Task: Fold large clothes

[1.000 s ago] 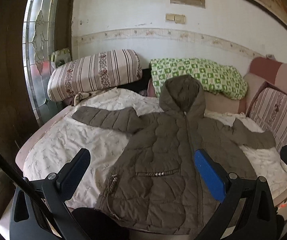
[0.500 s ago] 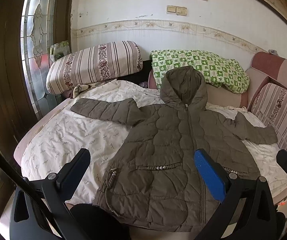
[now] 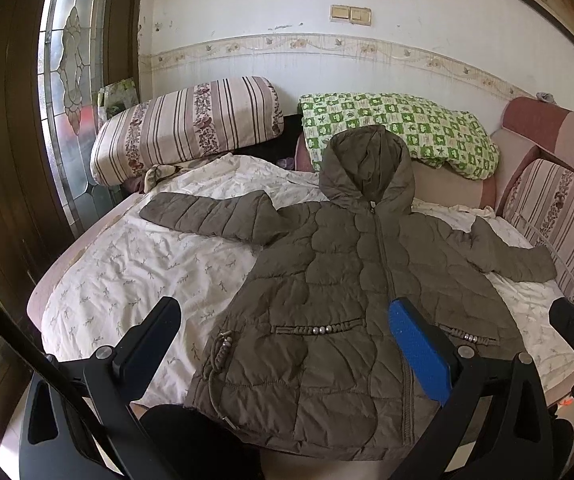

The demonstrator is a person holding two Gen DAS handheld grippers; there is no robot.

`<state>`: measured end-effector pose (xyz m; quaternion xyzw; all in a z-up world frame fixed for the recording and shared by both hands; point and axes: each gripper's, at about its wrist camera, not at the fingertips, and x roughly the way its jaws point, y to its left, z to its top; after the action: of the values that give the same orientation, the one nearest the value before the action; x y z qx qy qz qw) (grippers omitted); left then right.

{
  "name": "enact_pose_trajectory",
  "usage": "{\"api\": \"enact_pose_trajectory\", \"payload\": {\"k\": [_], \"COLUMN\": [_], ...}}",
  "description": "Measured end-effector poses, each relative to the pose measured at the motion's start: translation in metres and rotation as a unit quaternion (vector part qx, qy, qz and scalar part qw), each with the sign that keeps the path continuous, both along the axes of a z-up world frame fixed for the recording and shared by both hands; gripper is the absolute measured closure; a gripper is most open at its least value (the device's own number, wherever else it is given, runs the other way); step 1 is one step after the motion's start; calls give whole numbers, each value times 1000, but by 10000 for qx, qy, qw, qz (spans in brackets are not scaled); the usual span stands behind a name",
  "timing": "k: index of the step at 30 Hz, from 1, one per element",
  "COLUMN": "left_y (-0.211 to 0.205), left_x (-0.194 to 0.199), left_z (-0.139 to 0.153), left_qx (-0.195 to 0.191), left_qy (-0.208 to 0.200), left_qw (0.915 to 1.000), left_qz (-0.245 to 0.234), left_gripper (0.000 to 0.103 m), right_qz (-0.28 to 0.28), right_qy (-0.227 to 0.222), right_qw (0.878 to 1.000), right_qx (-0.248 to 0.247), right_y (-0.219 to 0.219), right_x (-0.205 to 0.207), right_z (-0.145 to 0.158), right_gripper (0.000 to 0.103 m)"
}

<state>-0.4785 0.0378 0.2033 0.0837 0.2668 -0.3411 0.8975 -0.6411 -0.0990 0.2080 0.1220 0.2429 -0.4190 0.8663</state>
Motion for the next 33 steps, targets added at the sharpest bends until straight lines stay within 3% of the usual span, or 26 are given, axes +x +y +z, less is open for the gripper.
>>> {"api": "enact_pose_trajectory", "payload": {"k": [10,18,30,33], "left_y": [-8,-39,-131,-164], "left_x": [8,22,48,59], "left_z": [-5,-5,2,6], "left_qx": [141,176,191,81], "left_qy": [49,24,14,218], "left_qw": [9999,9998,9991,9978], "left_qz": [-59,-75,-378,-624], "left_gripper": [0,0,0,0], "right_qz": [71,-345,-429,-466], "right_qy": [56,132,-293,-324], "right_qw": [9998,9988,9924,9907], "right_qx": [165,330,1115,1237], "right_y": [-12,-51,-123,-137], "right_x": [5,-1,-35,-43], "right_z": [-9,-18,-17,-19], "right_gripper": [0,0,0,0]}}
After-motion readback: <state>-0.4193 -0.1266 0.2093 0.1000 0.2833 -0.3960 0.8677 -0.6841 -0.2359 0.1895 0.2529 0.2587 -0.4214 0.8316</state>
